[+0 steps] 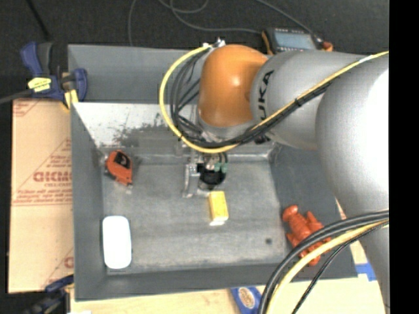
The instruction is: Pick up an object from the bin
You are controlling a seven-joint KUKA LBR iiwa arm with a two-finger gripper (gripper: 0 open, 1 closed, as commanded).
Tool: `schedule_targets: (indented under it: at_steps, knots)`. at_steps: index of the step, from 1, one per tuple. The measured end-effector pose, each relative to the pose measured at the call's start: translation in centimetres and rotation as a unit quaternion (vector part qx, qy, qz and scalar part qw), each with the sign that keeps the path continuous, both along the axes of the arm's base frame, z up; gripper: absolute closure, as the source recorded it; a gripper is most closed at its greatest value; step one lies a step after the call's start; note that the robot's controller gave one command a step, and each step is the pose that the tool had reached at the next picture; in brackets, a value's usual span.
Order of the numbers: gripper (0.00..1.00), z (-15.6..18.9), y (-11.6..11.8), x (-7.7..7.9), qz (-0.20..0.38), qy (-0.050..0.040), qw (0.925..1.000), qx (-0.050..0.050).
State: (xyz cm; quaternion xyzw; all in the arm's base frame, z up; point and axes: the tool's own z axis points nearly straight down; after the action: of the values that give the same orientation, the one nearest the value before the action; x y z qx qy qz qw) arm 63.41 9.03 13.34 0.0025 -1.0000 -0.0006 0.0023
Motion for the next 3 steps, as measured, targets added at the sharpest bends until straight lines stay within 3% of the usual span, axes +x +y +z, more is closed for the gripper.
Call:
schedule_targets:
  at_steps: [1,2,3]
  knots:
    - [0.0,0.5,0.0,0.2,-0.001,-0.0039,1.0,0.0]
    - [0.0,0.6,-1.6,-0.1,0.037,-0.0036,0.9993,0.001]
    - [0.0,-1.5,-7.7,-1.1,0.091,-0.0051,0.9958,-0.001]
